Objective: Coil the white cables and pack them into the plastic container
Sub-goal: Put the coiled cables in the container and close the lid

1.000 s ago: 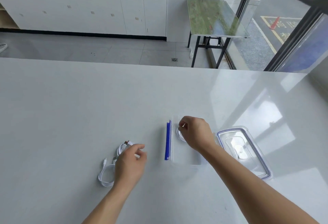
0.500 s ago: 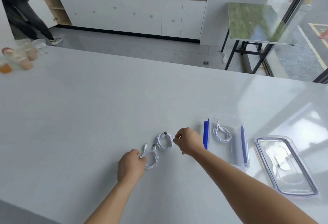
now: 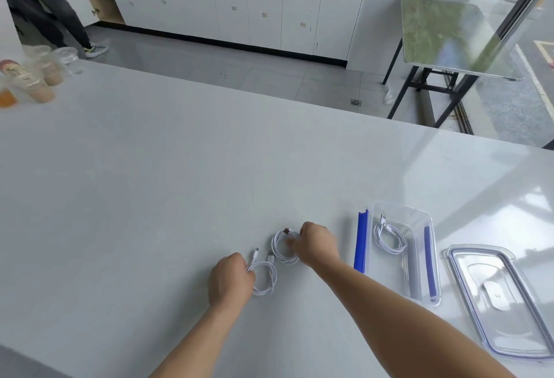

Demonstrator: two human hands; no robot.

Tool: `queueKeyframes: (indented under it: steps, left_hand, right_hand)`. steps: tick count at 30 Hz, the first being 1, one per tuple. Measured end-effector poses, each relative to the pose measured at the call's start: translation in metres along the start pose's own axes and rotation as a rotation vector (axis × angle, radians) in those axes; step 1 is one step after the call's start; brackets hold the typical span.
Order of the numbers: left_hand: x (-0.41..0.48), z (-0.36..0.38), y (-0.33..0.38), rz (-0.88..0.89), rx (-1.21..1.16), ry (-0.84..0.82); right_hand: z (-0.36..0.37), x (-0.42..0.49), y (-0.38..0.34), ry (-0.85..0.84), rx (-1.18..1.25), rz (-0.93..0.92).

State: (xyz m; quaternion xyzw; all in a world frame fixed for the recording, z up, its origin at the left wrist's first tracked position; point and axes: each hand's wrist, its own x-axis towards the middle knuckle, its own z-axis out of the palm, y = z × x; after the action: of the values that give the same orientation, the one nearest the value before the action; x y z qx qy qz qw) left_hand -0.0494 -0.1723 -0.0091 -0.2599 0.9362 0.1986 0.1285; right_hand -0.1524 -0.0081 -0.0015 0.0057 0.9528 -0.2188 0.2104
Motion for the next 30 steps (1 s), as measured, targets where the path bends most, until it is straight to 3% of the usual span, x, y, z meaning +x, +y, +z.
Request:
queueKeyframes:
  steps: [7,19,30]
  left_hand:
    - [0.000,-0.003,0.002,-0.026,-0.042,-0.017]
    - [-0.004,-0.013,-0.011,-0.080,-0.239,0.027]
    - [-0.016,-0.038,0.004,-0.026,-0.352,0.126]
  right_hand:
    - [0.003,0.008,-0.002,0.002,-0.054,-0.007]
    - [-0.005,0.000,0.005,0.053,0.066,-0.035]
    - [-0.056,-0.035,0.003,0.161,0.160,-0.093]
